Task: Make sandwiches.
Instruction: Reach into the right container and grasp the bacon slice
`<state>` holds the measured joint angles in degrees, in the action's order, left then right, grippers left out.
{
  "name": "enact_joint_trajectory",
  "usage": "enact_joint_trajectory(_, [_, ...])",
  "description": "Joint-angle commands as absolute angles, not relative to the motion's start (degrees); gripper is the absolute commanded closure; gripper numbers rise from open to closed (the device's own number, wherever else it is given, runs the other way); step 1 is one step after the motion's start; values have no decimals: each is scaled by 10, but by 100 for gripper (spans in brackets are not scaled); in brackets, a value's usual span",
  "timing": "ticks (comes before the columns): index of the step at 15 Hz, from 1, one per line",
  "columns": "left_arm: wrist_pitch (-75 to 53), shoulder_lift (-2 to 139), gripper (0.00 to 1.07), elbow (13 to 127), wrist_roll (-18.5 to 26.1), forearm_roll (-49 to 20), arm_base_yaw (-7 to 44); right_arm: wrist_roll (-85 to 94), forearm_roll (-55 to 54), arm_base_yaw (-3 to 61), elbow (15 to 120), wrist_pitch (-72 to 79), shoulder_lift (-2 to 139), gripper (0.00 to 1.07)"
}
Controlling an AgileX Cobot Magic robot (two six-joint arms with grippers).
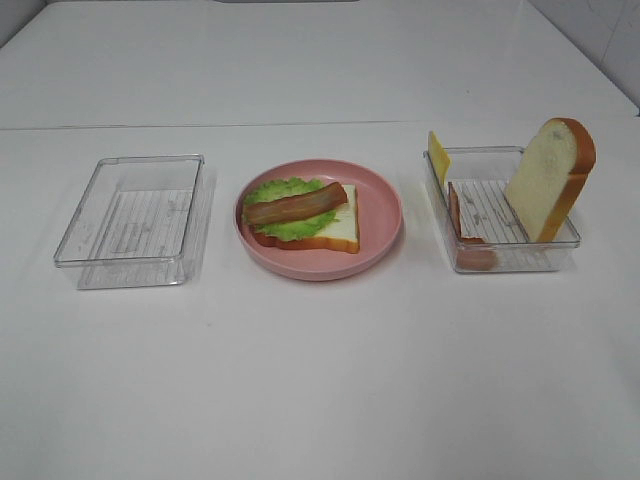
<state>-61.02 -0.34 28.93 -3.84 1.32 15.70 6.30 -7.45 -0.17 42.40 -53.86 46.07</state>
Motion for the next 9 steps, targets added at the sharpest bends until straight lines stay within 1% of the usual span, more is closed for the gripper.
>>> enact_joint_trajectory(1, [-599, -15, 39, 286, -34, 17, 157, 71, -79, -5, 499, -556, 552, 31])
enact_joint_trajectory(4, [-599, -15, 39, 286, -33, 17, 157, 85, -107, -5, 600, -587, 663, 31])
enact_joint_trajectory(5, [-599, -15, 39, 286, -33, 17, 157, 91, -117, -5, 617, -591, 682, 31])
enact_joint_trajectory(7, [-599, -15, 39, 286, -33, 17, 157, 119, -170, -5, 680, -625, 755, 31])
enact_joint_trajectory(8, [-599, -15, 39, 286, -33, 17, 157, 120, -194, -5, 724, -651, 807, 31])
enact_joint_trajectory(9, [-599, -15, 39, 286, -33, 17, 157, 119, -190, 5, 761, -667, 854, 31])
